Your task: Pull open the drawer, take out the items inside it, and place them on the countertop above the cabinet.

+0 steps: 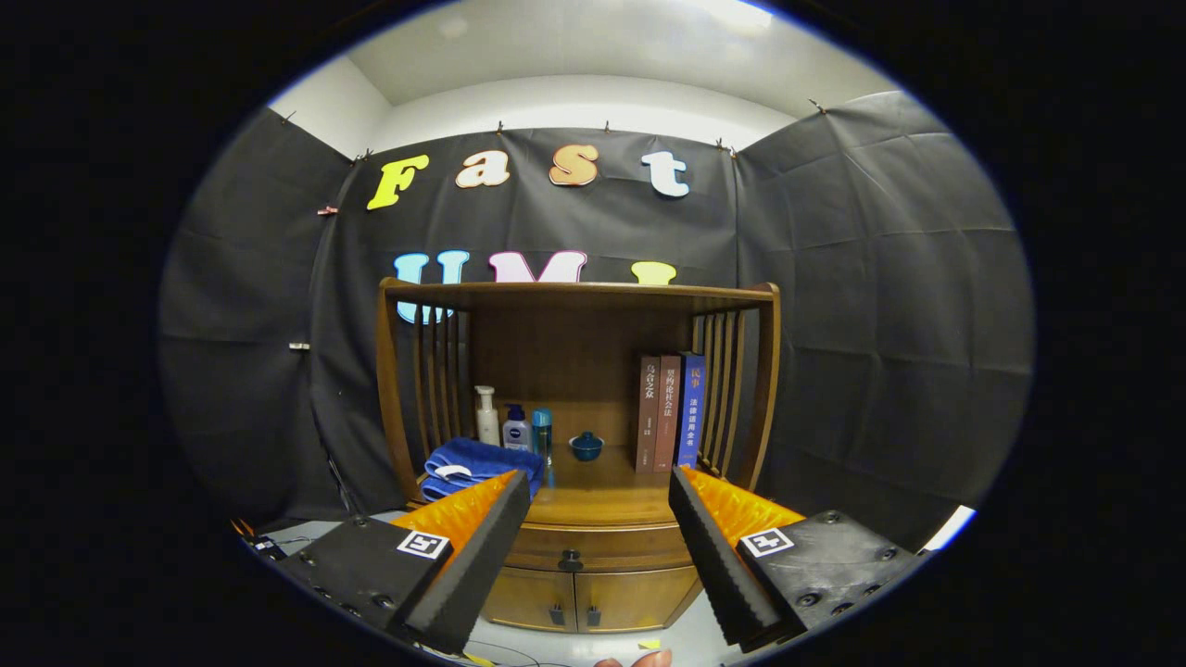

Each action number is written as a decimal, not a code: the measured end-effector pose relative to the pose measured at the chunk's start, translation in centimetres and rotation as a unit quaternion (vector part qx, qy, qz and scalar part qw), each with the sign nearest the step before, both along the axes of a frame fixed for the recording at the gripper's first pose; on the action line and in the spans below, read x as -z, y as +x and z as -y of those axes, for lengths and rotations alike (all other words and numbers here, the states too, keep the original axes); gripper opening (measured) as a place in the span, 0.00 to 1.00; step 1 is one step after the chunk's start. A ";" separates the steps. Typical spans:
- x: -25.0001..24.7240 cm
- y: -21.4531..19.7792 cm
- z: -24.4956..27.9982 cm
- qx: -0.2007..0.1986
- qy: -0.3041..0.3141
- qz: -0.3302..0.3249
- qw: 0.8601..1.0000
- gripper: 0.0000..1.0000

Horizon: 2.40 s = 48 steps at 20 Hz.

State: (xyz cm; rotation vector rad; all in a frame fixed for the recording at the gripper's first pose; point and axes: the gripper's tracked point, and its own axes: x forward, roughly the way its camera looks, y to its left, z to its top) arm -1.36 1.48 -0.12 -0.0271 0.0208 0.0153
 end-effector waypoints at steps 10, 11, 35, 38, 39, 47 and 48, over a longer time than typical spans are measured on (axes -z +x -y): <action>6.6 6.0 -4.3 -0.035 -0.002 -0.024 0.999 0.99; 7.9 6.8 -4.5 -0.033 -0.004 -0.027 0.999 0.99; 30.7 16.7 -2.2 0.011 0.041 -0.118 0.992 0.34; 30.6 14.1 -1.9 0.010 0.043 -0.122 0.992 0.34; 30.5 13.0 -1.9 0.010 0.044 -0.123 0.991 0.34; 30.2 5.1 -1.2 0.016 0.051 -0.131 0.990 0.34; 30.2 4.4 -1.2 0.017 0.052 -0.132 0.990 0.34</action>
